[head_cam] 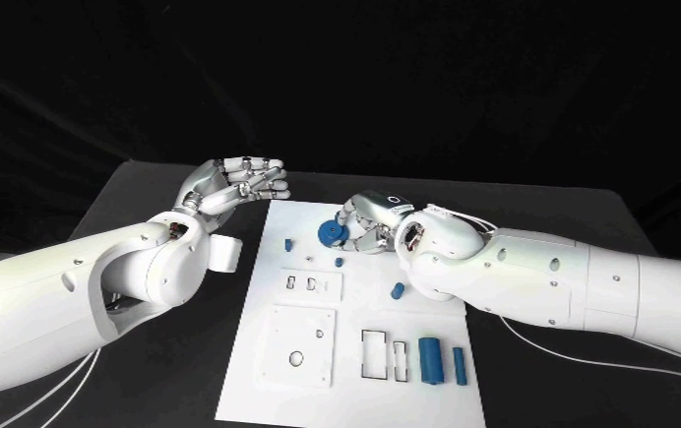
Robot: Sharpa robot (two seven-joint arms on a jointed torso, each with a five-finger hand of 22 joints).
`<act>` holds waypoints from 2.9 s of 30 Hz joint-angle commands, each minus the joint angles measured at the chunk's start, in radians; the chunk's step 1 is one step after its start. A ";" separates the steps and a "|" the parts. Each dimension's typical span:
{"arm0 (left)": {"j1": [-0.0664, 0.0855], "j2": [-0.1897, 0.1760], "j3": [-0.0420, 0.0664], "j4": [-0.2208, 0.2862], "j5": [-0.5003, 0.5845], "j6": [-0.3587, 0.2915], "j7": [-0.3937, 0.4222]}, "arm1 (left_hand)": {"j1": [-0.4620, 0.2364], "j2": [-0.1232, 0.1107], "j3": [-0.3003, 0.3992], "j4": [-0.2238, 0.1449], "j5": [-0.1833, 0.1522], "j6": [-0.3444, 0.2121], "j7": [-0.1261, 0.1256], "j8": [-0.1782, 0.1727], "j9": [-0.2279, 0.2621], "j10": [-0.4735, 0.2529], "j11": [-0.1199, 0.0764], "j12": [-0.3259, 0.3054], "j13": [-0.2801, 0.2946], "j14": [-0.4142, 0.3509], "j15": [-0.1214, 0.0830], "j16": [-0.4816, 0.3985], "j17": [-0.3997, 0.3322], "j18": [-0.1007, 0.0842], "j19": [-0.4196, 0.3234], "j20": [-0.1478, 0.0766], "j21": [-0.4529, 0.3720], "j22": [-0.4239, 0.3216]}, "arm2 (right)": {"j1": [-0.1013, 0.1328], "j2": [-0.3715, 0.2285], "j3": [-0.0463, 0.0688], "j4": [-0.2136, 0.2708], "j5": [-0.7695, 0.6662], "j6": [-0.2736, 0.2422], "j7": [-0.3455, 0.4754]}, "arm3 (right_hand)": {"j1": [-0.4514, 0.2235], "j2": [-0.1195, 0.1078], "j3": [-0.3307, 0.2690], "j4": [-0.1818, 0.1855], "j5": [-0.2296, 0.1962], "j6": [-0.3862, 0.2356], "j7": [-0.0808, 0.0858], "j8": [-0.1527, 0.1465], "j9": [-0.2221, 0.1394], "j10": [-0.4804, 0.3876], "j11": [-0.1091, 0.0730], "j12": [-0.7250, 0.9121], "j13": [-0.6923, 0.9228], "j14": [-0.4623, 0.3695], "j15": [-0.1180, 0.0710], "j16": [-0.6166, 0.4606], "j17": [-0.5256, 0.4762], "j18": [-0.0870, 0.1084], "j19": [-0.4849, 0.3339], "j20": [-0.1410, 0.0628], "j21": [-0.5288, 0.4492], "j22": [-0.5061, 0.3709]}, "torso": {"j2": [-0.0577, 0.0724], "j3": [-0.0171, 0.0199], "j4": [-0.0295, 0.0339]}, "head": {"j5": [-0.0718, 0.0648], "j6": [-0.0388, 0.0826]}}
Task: Assemble the parts on the task board
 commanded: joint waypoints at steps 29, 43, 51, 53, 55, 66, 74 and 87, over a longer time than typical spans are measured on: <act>-0.002 0.022 -0.007 -0.027 0.003 0.029 0.010 | -0.009 -0.001 0.006 -0.003 0.001 -0.004 0.006 -0.007 -0.002 0.007 -0.002 -0.008 -0.001 -0.005 0.005 -0.006 0.002 0.002 -0.010 0.001 0.001 -0.001 | 0.038 -0.466 -0.005 0.189 0.345 -0.069 0.349 | 0.177 -0.056 0.088 -0.043 -0.003 0.019 0.001 -0.027 -0.011 0.062 -0.010 -0.015 0.209 0.095 -0.011 -0.004 0.220 -0.006 -0.011 -0.010 -0.032 0.105 | -0.020 0.0267 -0.0341 | -0.014 0.022; -0.005 0.028 -0.010 -0.038 0.003 0.033 0.010 | -0.009 -0.001 0.007 -0.005 0.001 -0.004 0.005 -0.007 -0.002 0.007 -0.002 -0.008 -0.001 -0.006 0.005 -0.008 0.003 0.002 -0.011 0.001 0.001 -0.001 | -0.021 -0.459 -0.010 0.087 0.362 -0.040 0.367 | 0.191 -0.064 0.088 -0.048 -0.003 0.009 0.004 -0.035 -0.014 0.060 -0.007 -0.018 0.206 0.095 -0.009 -0.004 0.220 -0.006 -0.011 -0.008 -0.034 0.105 | -0.019 0.0281 -0.0335 | -0.018 0.011; -0.005 0.029 -0.011 -0.040 0.003 0.034 0.009 | -0.009 -0.001 0.007 -0.005 0.001 -0.004 0.005 -0.007 -0.002 0.007 -0.002 -0.008 -0.001 -0.006 0.005 -0.008 0.003 0.002 -0.011 0.001 0.001 -0.001 | -0.042 -0.434 -0.010 0.064 0.365 -0.036 0.365 | 0.193 -0.065 0.088 -0.049 -0.003 0.008 0.005 -0.036 -0.014 0.060 -0.007 -0.017 0.207 0.095 -0.008 -0.004 0.222 -0.006 -0.011 -0.007 -0.034 0.105 | -0.020 0.0259 -0.0336 | -0.016 0.005; -0.005 0.029 -0.011 -0.040 0.003 0.034 0.009 | -0.009 -0.001 0.007 -0.005 0.001 -0.004 0.005 -0.007 -0.002 0.007 -0.002 -0.008 -0.001 -0.006 0.005 -0.008 0.003 0.002 -0.011 0.001 0.001 -0.001 | -0.045 -0.427 -0.010 0.058 0.365 -0.036 0.364 | 0.194 -0.064 0.088 -0.049 -0.003 0.008 0.005 -0.036 -0.014 0.061 -0.007 -0.016 0.208 0.095 -0.008 -0.004 0.222 -0.006 -0.011 -0.007 -0.033 0.106 | -0.019 0.0262 -0.0339 | -0.015 0.005; -0.005 0.029 -0.011 -0.040 0.003 0.035 0.009 | -0.009 -0.001 0.007 -0.005 0.001 -0.004 0.005 -0.007 -0.002 0.007 -0.002 -0.008 -0.001 -0.006 0.005 -0.008 0.003 0.002 -0.011 0.001 0.001 -0.001 | -0.047 -0.421 -0.010 0.053 0.365 -0.036 0.363 | 0.195 -0.063 0.089 -0.049 -0.003 0.008 0.005 -0.036 -0.014 0.062 -0.006 -0.016 0.209 0.095 -0.008 -0.004 0.223 -0.006 -0.010 -0.007 -0.033 0.106 | -0.020 0.0258 -0.0340 | -0.014 0.003; -0.005 0.027 -0.011 -0.041 0.003 0.035 0.008 | -0.009 -0.001 0.007 -0.005 0.001 -0.004 0.005 -0.007 -0.002 0.007 -0.002 -0.008 -0.001 -0.006 0.005 -0.008 0.003 0.002 -0.011 0.001 0.001 -0.001 | -0.052 -0.397 -0.010 0.038 0.374 -0.046 0.353 | 0.200 -0.048 0.100 -0.045 -0.002 0.014 0.006 -0.035 -0.014 0.065 -0.005 -0.011 0.213 0.096 -0.007 -0.003 0.227 -0.008 -0.007 -0.006 -0.029 0.110 | -0.021 0.0250 -0.0341 | -0.014 -0.001; -0.005 0.026 -0.011 -0.040 0.003 0.035 0.007 | -0.011 -0.001 0.008 -0.007 0.001 -0.004 0.005 -0.008 -0.002 0.008 -0.002 -0.009 0.000 -0.005 0.005 -0.009 0.004 0.002 -0.011 0.001 0.001 -0.002 | -0.054 -0.382 -0.010 0.026 0.381 -0.039 0.353 | 0.203 -0.036 0.114 -0.042 -0.002 0.025 0.005 -0.033 -0.013 0.069 -0.006 -0.007 0.217 0.097 -0.007 -0.002 0.229 -0.008 -0.006 -0.005 -0.028 0.112 | -0.021 0.0247 -0.0340 | -0.012 -0.002; -0.005 0.024 -0.011 -0.039 0.003 0.033 0.005 | -0.011 -0.001 0.008 -0.007 0.001 -0.004 0.006 -0.008 -0.002 0.008 -0.002 -0.009 -0.001 -0.005 0.005 -0.010 0.004 0.002 -0.011 0.001 0.001 -0.002 | -0.056 -0.375 -0.010 0.021 0.385 -0.031 0.350 | 0.206 -0.032 0.124 -0.042 -0.002 0.037 0.002 -0.029 -0.012 0.071 -0.008 -0.004 0.220 0.097 -0.008 -0.002 0.231 -0.008 -0.004 -0.006 -0.027 0.114 | -0.022 0.0253 -0.0343 | -0.007 -0.006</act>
